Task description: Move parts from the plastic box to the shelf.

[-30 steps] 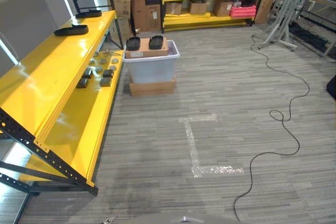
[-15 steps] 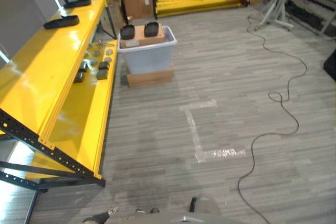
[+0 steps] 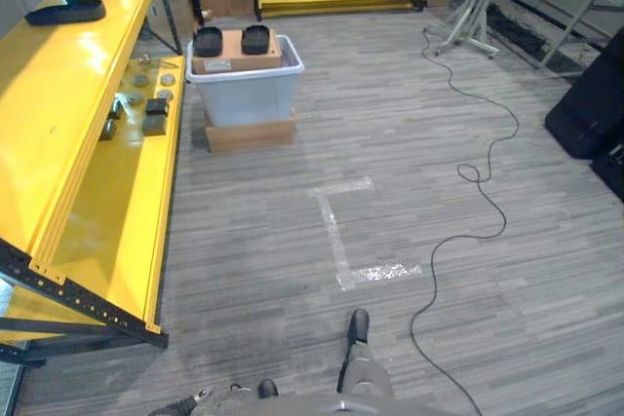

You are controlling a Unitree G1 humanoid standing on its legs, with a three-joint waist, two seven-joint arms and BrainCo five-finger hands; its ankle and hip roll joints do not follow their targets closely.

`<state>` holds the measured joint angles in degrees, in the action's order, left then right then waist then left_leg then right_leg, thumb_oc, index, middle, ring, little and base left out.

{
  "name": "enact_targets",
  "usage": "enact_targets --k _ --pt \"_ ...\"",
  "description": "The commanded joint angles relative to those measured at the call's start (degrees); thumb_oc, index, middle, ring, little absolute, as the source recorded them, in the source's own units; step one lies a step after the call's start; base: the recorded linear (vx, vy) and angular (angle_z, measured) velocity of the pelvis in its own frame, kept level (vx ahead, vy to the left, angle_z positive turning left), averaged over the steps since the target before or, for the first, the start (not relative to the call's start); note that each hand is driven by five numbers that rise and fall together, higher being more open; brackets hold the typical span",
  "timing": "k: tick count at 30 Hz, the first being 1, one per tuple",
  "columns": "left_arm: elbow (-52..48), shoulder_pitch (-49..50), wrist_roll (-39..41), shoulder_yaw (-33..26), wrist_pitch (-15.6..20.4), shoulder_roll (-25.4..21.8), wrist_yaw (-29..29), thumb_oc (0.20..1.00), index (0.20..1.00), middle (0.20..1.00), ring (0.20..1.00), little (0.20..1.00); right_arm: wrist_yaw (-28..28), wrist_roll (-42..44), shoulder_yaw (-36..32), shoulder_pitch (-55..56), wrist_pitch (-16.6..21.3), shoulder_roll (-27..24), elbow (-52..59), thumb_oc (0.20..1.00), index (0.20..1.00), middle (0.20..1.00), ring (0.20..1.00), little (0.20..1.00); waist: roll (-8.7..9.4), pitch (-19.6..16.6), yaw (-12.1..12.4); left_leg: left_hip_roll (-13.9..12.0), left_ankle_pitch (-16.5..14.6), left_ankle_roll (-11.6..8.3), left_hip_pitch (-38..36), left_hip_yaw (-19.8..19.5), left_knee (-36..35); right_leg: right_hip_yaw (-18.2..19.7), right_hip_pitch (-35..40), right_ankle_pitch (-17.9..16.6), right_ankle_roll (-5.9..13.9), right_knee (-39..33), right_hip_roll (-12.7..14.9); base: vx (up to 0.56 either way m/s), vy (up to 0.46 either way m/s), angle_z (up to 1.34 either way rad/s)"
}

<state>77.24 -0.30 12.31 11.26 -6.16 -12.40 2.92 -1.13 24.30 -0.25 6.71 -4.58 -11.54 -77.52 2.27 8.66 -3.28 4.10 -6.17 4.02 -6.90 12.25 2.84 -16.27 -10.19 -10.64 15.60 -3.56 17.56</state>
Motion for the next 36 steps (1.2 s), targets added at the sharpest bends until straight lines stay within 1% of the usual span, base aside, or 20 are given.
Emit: enact_targets --k 1,4,7,8,9,10,11,12,13,16,20,24,26,27,29,30,31,32,33,36 --pt "0.5 1.3 1.7 -1.2 0.0 -1.1 0.4 1.000 1.000 1.000 1.000 1.000 0.9 -0.8 1.8 -1.0 0.9 -0.9 -3.9 1.000 1.000 1.000 1.000 1.000 0.32 -3.0 0.4 -2.7 -8.1 -1.23 -1.8 4.3 5.8 0.6 -1.1 -3.2 -1.97 2.1 -2.8 0.41 -0.275 0.13" --pt "0.9 1.5 1.1 -3.0 0.2 -0.8 0.6 1.000 1.000 1.000 1.000 1.000 0.4 -0.2 2.3 -1.7 0.7 -1.2 -4.5 1.000 1.000 1.000 1.000 1.000 0.35 -4.0 0.2 -4.9 -8.8 -2.08 -3.4 4.6 8.2 0.4 0.3 0.0 -3.82 4.7 -5.2 0.43 -0.307 0.23" --pt "1.3 1.6 3.5 -4.5 1.5 -0.7 0.9 1.000 1.000 1.000 1.000 1.000 0.3 -2.0 2.8 -1.9 -0.5 -2.4 -4.4 1.000 1.000 1.000 1.000 1.000 -0.10 -5.8 -0.2 -8.2 -5.0 -5.11 -4.1 5.4 13.7 -0.9 1.9 2.8 -7.26 4.3 -9.2 0.34 -0.299 0.20" --pt "1.2 1.4 4.7 -5.1 1.8 -0.6 1.0 1.000 1.000 1.000 1.000 1.000 0.0 -2.2 3.1 -2.1 -1.2 -3.0 -4.2 1.000 1.000 1.000 1.000 1.000 -0.02 -6.1 -0.1 -10.5 -0.2 -7.55 -1.8 6.0 22.4 -1.1 3.4 4.0 -9.30 2.8 -11.2 0.33 -0.487 0.10" --pt "0.6 0.5 5.1 -5.8 1.8 -0.5 1.3 1.000 1.000 1.000 1.000 1.000 -0.8 -1.8 3.0 -2.0 -1.8 -4.3 -3.9 1.000 1.000 1.000 1.000 1.000 0.75 -5.5 0.8 -15.2 5.7 -10.30 7.4 5.1 36.6 -1.5 6.8 5.6 -12.35 0.3 -13.6 0.41 -0.596 0.21" --pt "-0.1 -0.9 6.3 -5.9 1.8 -0.3 1.7 1.000 1.000 1.000 1.000 1.000 -0.4 -2.0 2.3 -2.3 -2.5 -5.6 -3.8 1.000 1.000 1.000 1.000 1.000 1.09 -3.6 1.5 -18.4 7.0 -10.41 16.3 4.3 41.4 -1.9 10.0 7.1 -13.81 -0.8 -14.8 0.49 -0.437 0.28" --pt "-0.7 -1.5 8.9 -6.3 2.1 -0.4 2.8 1.000 1.000 1.000 1.000 1.000 0.2 -4.0 1.9 -3.0 -2.3 -5.6 -4.5 1.000 1.000 1.000 1.000 1.000 1.20 -2.2 1.9 -17.7 5.4 -8.66 18.8 7.3 34.1 -0.7 12.3 8.2 -13.50 -1.0 -14.8 0.52 -0.060 0.46" --pt "-0.6 -1.4 10.3 -6.9 2.6 -0.5 3.7 1.000 1.000 1.000 1.000 1.000 -0.1 -4.9 2.2 -3.4 -2.1 -5.4 -5.0 1.000 1.000 1.000 1.000 1.000 1.01 -1.7 2.4 -14.9 5.7 -7.93 19.8 9.2 22.7 0.0 13.1 7.5 -12.35 -0.8 -14.4 0.44 0.129 0.34" --pt "-0.5 -1.3 10.5 -7.1 2.6 -0.4 3.8 1.000 1.000 1.000 1.000 1.000 -0.2 -5.0 2.3 -3.5 -2.0 -5.4 -5.0 1.000 1.000 1.000 1.000 1.000 0.95 -1.7 2.6 -13.7 6.9 -7.93 19.7 9.4 17.9 0.4 13.4 7.3 -11.89 -0.7 -14.2 0.40 0.167 0.26" --pt "-0.1 -0.1 12.7 -7.6 2.5 -0.9 4.8 1.000 1.000 1.000 1.000 1.000 0.3 -6.1 2.7 -3.1 -1.3 -6.2 -5.0 1.000 1.000 1.000 1.000 1.000 -0.60 -1.4 3.9 -13.2 16.2 -9.41 21.4 8.1 -4.9 2.5 15.1 9.1 -10.71 2.6 -14.4 0.67 0.212 -1.24" --pt "1.5 1.9 15.5 -10.6 3.5 -1.3 4.5 1.000 1.000 1.000 1.000 1.000 2.4 -8.0 3.1 -2.0 1.3 -7.7 -3.2 1.000 1.000 1.000 1.000 1.000 -1.56 -0.4 4.9 -15.9 17.3 -9.51 26.3 8.2 -6.4 2.7 16.9 16.0 -11.59 11.4 -13.8 0.71 0.211 -1.08" --pt "1.2 3.5 11.7 -13.4 4.0 -2.7 3.9 1.000 1.000 1.000 1.000 1.000 3.6 -6.1 3.1 -4.0 0.8 -7.4 -2.7 1.000 1.000 1.000 1.000 1.000 -0.85 -2.6 8.1 -14.1 14.1 -6.96 25.5 9.1 2.3 1.6 21.4 24.1 -11.46 19.5 -11.7 0.74 0.175 -0.63" --pt "-0.4 2.7 11.3 -12.3 2.9 -3.2 3.3 1.000 1.000 1.000 1.000 1.000 4.4 -4.5 3.0 -4.3 0.3 -6.8 -1.1 1.000 1.000 1.000 1.000 1.000 0.11 -4.3 9.0 -10.7 11.8 -4.42 24.5 11.8 6.5 -1.2 21.5 19.2 -9.05 27.7 -8.3 0.91 0.369 -0.37" --pt "-2.8 0.6 11.9 -7.3 1.6 -3.0 4.2 1.000 1.000 1.000 1.000 1.000 1.3 0.1 4.8 -6.4 -1.7 -5.0 1.9 1.000 1.000 1.000 1.000 1.000 0.39 -4.9 9.4 -2.6 5.9 0.81 20.5 10.2 4.8 -0.5 12.9 11.9 -6.24 34.8 -5.9 0.79 0.403 0.80" --pt "-2.9 -0.3 12.7 -6.6 1.3 -3.1 4.4 1.000 1.000 1.000 1.000 1.000 0.7 0.7 5.2 -6.8 -1.5 -4.5 2.0 1.000 1.000 1.000 1.000 1.000 0.29 -4.4 9.2 -2.1 5.4 0.62 20.0 9.6 4.7 -1.0 11.3 13.2 -6.84 31.3 -7.0 0.45 0.017 1.28" --pt "-2.4 -1.6 13.6 -6.1 1.5 -2.9 4.4 1.000 1.000 1.000 1.000 1.000 0.9 1.6 5.7 -7.4 -0.8 -4.4 2.0 1.000 1.000 1.000 1.000 1.000 0.11 -3.2 8.7 -2.0 5.4 -0.69 18.7 8.2 4.5 -2.4 8.6 14.3 -8.15 21.2 -8.9 0.40 -0.297 1.02" --pt "-2.0 -2.0 13.2 -6.0 2.1 -2.6 4.4 1.000 1.000 1.000 1.000 1.000 1.5 1.2 5.3 -7.0 -0.2 -4.8 2.1 1.000 1.000 1.000 1.000 1.000 0.25 -2.4 7.9 -1.6 5.0 -1.41 16.9 6.8 4.2 -2.2 6.1 10.5 -7.60 13.1 -8.6 0.57 -0.478 0.84" --pt "-2.1 -1.8 12.8 -5.9 2.5 -2.6 4.5 1.000 1.000 1.000 1.000 1.000 2.5 0.4 4.2 -5.7 0.4 -4.7 2.0 1.000 1.000 1.000 1.000 1.000 0.36 -1.3 5.9 -1.2 3.2 -1.22 12.7 4.7 3.1 0.2 -2.1 0.8 -4.78 7.2 -5.7 0.70 -0.516 0.41" --pt "-2.1 -1.4 12.3 -5.8 2.5 -3.4 4.1 1.000 1.000 1.000 1.000 1.000 3.1 -0.5 3.4 -4.6 1.0 -4.4 1.8 1.000 1.000 1.000 1.000 1.000 -0.04 -0.8 4.6 -1.6 -0.2 -0.56 10.2 3.2 3.3 1.9 -5.8 -2.6 -3.00 3.7 -4.2 0.88 -0.631 0.31" --pt "-2.2 0.0 9.9 -5.4 3.6 -4.5 2.3 1.000 1.000 1.000 1.000 1.000 2.9 -1.3 1.6 -1.4 1.6 -3.1 1.8 1.000 1.000 1.000 1.000 1.000 -0.12 0.2 2.7 -4.2 -4.9 -0.25 6.1 0.3 6.3 4.7 -7.8 -3.4 -2.33 1.4 -3.2 0.77 -0.452 0.76"
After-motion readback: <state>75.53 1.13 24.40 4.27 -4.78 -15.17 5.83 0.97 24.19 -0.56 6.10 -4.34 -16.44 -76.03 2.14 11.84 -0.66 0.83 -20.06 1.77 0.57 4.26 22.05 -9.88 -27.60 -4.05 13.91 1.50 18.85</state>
